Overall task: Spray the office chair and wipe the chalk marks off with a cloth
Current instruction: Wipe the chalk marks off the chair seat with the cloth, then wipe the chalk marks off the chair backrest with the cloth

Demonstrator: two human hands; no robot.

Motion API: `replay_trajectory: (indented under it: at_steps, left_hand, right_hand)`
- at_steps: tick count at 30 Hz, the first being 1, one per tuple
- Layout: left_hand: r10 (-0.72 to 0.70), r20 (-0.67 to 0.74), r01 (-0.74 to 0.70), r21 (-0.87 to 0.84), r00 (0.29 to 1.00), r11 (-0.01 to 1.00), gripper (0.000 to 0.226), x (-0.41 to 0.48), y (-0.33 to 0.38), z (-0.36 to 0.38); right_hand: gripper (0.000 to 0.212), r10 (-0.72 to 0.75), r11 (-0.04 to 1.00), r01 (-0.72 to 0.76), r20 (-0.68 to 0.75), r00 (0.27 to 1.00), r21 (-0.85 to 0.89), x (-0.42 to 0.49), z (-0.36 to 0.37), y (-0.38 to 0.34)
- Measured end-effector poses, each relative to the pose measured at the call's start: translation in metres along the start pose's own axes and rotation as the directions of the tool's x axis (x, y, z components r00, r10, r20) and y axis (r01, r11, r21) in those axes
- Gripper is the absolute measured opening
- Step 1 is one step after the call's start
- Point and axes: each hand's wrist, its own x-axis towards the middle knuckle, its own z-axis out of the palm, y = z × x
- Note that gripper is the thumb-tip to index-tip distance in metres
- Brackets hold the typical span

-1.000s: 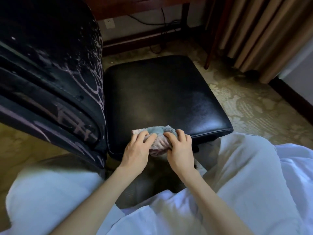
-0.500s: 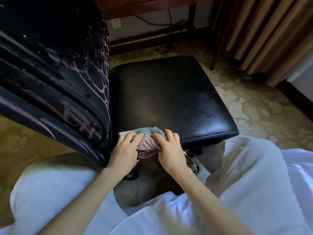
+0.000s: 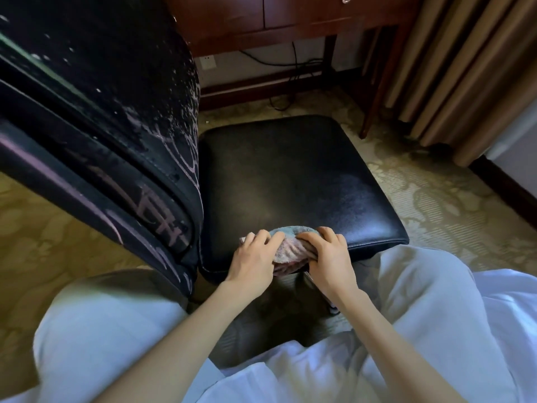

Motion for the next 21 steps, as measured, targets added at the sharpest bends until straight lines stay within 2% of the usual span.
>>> replay_trajectory:
  at_steps: [5,10,13,21]
  left_hand:
    - [0.128,-0.206,-0.112,0.086,0.970,0.990,0.052,-0.028,-0.003,-0.040]
    - [0.140,-0.386,-0.093,0.138,0.912,0.986,0.045,-0.059,-0.003,-0.094]
    - [0.134,-0.460,-0.094,0.108,0.878,0.990,0.045,-0.076,-0.006,-0.122]
    - [0.220,-0.657,-0.140,0.172,0.721,0.975,0.037,-0.105,0.003,-0.187]
  right_hand:
    - [0.054,-0.139,0.987,0.148,-0.129,0.982,0.060,-0.008,-0.020,-0.024]
    - [0.056,-0.254,0.958,0.281,-0.274,0.928,0.061,-0.015,-0.048,-0.064]
    - [0.051,-0.329,0.926,0.373,-0.352,0.876,0.064,-0.021,-0.068,-0.091]
    - [0.043,-0.429,0.849,0.525,-0.507,0.748,0.057,-0.032,-0.119,-0.136]
